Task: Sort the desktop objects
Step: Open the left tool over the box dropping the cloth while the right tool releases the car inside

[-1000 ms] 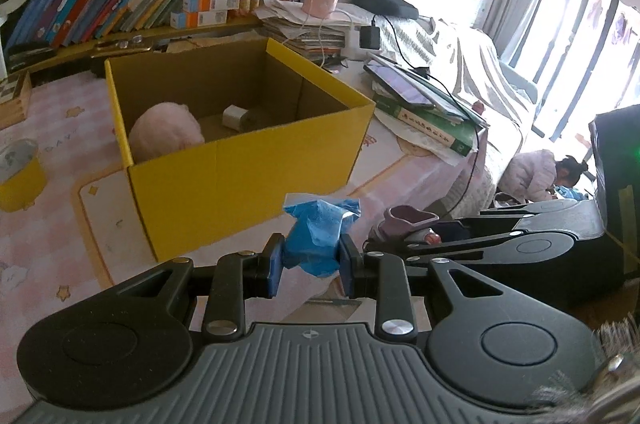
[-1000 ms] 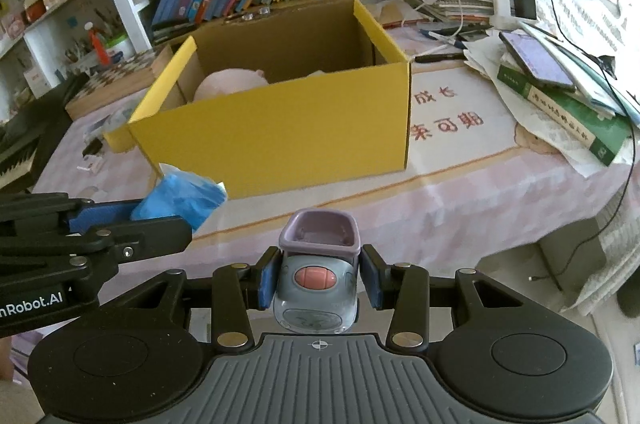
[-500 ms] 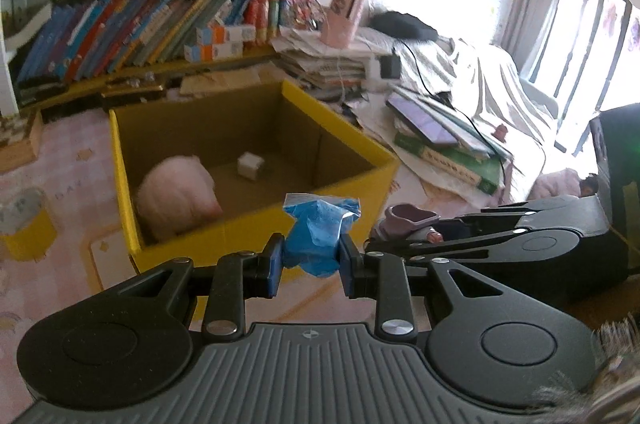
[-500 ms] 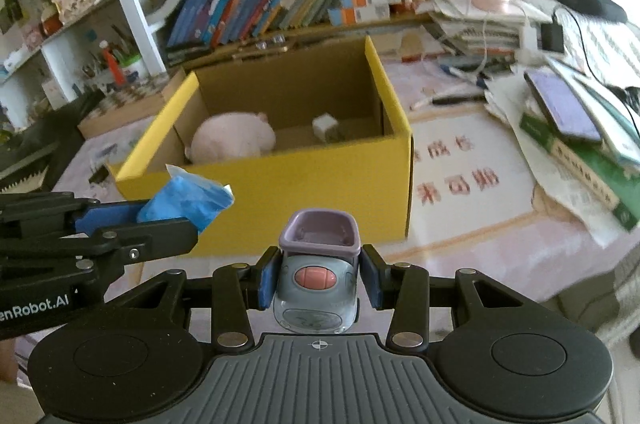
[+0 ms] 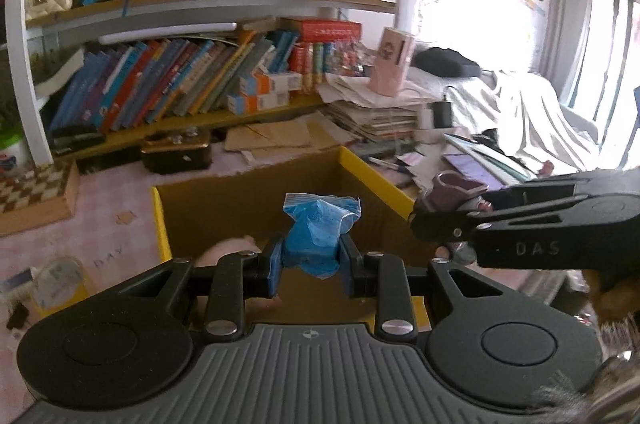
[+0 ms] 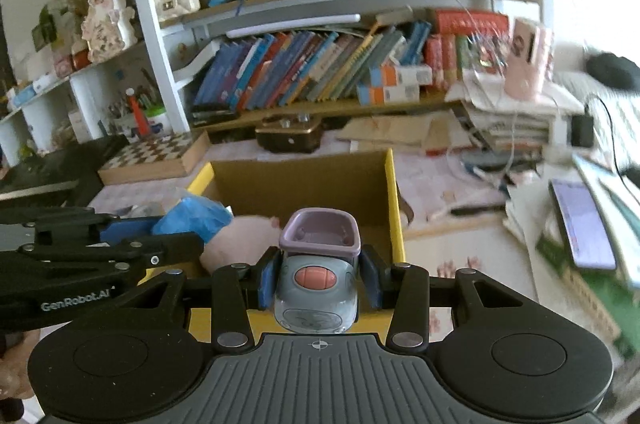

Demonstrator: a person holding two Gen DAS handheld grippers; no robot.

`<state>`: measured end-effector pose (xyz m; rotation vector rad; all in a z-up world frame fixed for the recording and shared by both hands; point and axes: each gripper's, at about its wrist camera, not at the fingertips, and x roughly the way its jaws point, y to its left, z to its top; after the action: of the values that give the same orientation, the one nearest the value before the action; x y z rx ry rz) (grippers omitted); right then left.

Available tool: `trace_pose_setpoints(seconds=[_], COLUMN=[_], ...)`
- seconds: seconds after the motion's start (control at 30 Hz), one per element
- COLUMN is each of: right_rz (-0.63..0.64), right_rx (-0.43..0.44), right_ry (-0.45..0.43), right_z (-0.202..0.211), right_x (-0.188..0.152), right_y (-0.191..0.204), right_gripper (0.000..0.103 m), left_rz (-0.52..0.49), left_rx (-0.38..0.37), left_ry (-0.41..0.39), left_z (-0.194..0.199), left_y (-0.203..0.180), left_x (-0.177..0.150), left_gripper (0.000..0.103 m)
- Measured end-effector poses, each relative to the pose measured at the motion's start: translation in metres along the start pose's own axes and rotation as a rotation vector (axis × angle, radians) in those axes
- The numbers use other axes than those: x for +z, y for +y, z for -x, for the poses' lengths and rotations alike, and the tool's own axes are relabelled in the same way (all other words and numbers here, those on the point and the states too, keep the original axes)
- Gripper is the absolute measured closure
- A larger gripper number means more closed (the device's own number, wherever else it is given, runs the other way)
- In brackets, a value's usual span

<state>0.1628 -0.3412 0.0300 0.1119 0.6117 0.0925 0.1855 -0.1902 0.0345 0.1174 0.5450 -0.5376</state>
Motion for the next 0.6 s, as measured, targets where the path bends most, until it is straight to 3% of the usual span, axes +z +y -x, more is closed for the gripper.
trace_pose_setpoints(seconds=[0.2,0.5,0.6], right_rz=[0.110,0.371,0.494], right_rx=[0.010,0.058,0.078], right_ry=[0.036,0.187,0.243], right_z=[-0.041,-0.106,-0.124], right_x=[0.016,0.020,0.019], right_y=[-0.005,0.010,0.021], right_gripper=[0.061,0.061,0.061], left_rz=[-0.062,-0.118,-0.064], left_rx=[0.048,0.054,0.034], left_ry=[0.059,0.245,0.309], left_z=[-0.039,-0.083,-0.093], left_y=[0.001,0.005,0.012], left_x=[-0.001,-0.014,-0.016], left_gripper=[0.077,0.077,0.077])
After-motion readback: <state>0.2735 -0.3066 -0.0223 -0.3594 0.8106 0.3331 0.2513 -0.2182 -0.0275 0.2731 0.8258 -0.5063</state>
